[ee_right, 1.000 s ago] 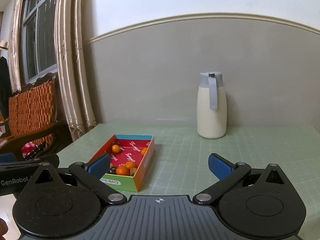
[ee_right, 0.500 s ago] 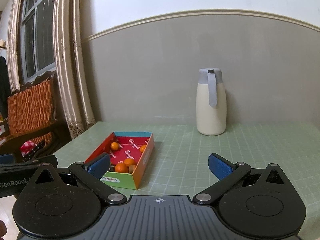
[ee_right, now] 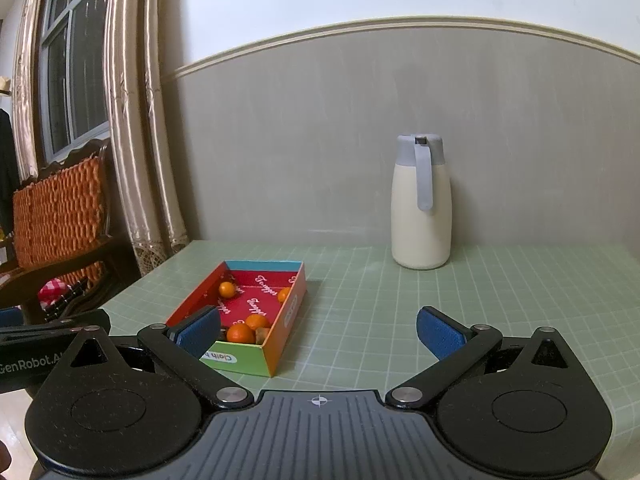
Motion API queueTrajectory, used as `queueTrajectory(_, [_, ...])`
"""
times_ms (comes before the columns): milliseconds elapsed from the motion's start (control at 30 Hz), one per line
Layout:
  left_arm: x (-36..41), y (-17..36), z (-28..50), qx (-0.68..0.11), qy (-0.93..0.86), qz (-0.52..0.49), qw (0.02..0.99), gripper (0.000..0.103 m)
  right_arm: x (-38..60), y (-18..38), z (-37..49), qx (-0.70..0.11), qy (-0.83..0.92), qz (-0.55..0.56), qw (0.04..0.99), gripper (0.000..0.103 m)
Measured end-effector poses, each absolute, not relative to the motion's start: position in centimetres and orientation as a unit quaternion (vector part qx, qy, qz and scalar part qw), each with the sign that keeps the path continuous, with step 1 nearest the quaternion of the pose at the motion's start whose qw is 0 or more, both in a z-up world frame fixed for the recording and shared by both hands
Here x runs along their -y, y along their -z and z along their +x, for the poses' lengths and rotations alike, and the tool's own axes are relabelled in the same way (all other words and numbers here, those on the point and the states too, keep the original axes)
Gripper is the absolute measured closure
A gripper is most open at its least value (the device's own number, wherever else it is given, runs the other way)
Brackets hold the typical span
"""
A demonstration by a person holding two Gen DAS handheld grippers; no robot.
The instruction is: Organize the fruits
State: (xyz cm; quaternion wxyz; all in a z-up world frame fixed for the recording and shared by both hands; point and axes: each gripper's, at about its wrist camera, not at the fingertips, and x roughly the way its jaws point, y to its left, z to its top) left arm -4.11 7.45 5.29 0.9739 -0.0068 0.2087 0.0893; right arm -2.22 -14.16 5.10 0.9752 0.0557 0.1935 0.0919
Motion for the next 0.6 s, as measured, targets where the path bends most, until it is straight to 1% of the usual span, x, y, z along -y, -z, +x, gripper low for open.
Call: queueTrajectory(600, [-7.37,-5.17,-4.04,-0.207,-0.086,-0.004,0.974,0.006,13.93,-5.14,-2.23,-0.194,-0.094,0.058,0.975,0.0])
